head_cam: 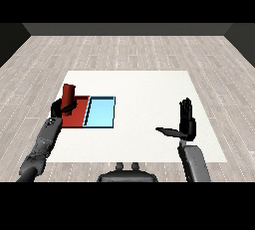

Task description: Pick the red can and put it in the red box

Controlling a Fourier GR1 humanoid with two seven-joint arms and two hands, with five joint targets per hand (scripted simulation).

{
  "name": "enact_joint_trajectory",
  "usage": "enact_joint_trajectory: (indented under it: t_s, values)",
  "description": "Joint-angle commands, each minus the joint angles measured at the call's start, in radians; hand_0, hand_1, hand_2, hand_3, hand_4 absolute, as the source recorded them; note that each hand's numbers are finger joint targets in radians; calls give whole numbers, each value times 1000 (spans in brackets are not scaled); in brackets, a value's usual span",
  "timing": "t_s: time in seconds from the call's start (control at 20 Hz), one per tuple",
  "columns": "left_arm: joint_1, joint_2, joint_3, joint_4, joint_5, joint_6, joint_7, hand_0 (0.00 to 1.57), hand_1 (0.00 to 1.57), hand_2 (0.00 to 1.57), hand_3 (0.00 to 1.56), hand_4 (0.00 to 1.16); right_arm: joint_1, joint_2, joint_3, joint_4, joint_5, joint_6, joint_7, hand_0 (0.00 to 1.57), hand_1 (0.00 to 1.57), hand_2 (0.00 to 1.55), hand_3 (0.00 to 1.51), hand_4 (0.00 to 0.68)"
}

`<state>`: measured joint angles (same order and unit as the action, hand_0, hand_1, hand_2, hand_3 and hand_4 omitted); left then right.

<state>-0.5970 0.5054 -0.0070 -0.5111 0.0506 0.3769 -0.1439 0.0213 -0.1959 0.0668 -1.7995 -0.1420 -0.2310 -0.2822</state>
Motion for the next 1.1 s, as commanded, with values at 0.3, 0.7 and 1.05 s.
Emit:
enact_joint_trajectory:
  t_s: [0.3, 0.7, 1.05]
  values:
    - [-109, -80, 27, 346, -44, -14, -81, 761, 761, 745, 497, 764, -92, 5, -10, 160, 71, -21, -35, 0, 0, 0, 0, 0]
    - [-148, -12, -71, 453, -164, -161, -24, 0, 0, 0, 0, 0, -113, 9, -23, 182, 71, -13, -39, 0, 0, 0, 0, 0]
    - [-165, 61, 46, 401, -62, -116, -72, 0, 0, 0, 0, 0, -96, 2, -52, 156, 28, 32, -63, 0, 0, 0, 0, 0]
